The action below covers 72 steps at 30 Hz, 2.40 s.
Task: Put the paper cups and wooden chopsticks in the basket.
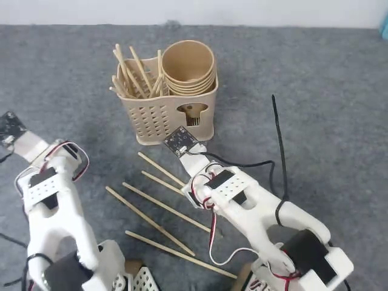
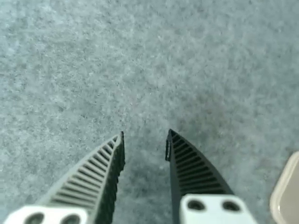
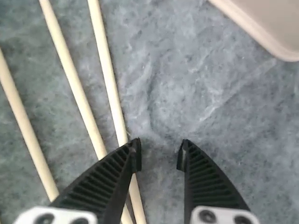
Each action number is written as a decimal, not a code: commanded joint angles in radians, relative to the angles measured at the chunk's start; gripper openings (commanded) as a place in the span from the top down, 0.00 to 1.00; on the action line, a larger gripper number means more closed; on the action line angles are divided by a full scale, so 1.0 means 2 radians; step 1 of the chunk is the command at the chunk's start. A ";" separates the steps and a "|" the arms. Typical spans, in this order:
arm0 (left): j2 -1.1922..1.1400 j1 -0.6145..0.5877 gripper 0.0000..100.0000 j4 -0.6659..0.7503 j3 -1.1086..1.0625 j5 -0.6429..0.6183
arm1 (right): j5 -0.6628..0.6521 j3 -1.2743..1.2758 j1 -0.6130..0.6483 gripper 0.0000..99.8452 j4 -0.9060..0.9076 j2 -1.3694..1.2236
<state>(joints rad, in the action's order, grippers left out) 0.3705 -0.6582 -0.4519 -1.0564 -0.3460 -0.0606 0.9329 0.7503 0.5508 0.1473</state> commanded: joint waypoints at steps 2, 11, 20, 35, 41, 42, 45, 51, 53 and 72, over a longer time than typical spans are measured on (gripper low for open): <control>-0.001 -0.002 0.86 -0.004 0.024 -0.006 | 0.002 -0.021 0.007 0.84 -0.009 -0.009; -0.001 0.009 0.86 -0.002 0.025 -0.006 | 0.002 -0.035 0.021 0.84 -0.006 0.028; -0.001 0.009 0.86 -0.002 0.026 -0.006 | 0.002 -0.034 0.046 0.84 0.011 0.081; -0.002 0.009 0.86 -0.002 0.025 -0.006 | 0.002 -0.084 0.047 0.84 -0.057 -0.081; -0.002 0.009 0.86 -0.002 0.026 -0.006 | 0.002 -0.100 0.049 0.86 -0.013 -0.086; -0.002 0.009 0.86 -0.002 0.026 -0.006 | 0.002 -0.101 0.049 0.89 -0.006 -0.085; -0.002 0.009 0.86 -0.002 0.026 -0.006 | 0.002 -0.097 0.048 1.00 0.006 -0.059; -0.002 0.009 0.86 -0.002 0.026 -0.006 | 0.002 -0.097 0.055 0.99 0.098 0.041; -0.002 0.009 0.86 -0.002 0.026 -0.006 | 0.002 -0.097 0.061 0.99 0.142 0.081; -0.003 0.008 0.86 -0.002 0.026 -0.006 | -0.021 -0.027 0.086 0.99 0.013 0.172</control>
<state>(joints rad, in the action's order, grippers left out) 0.3705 -0.6475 -0.4565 -1.0564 -0.3475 -0.0898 0.8884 0.9329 0.7089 0.5999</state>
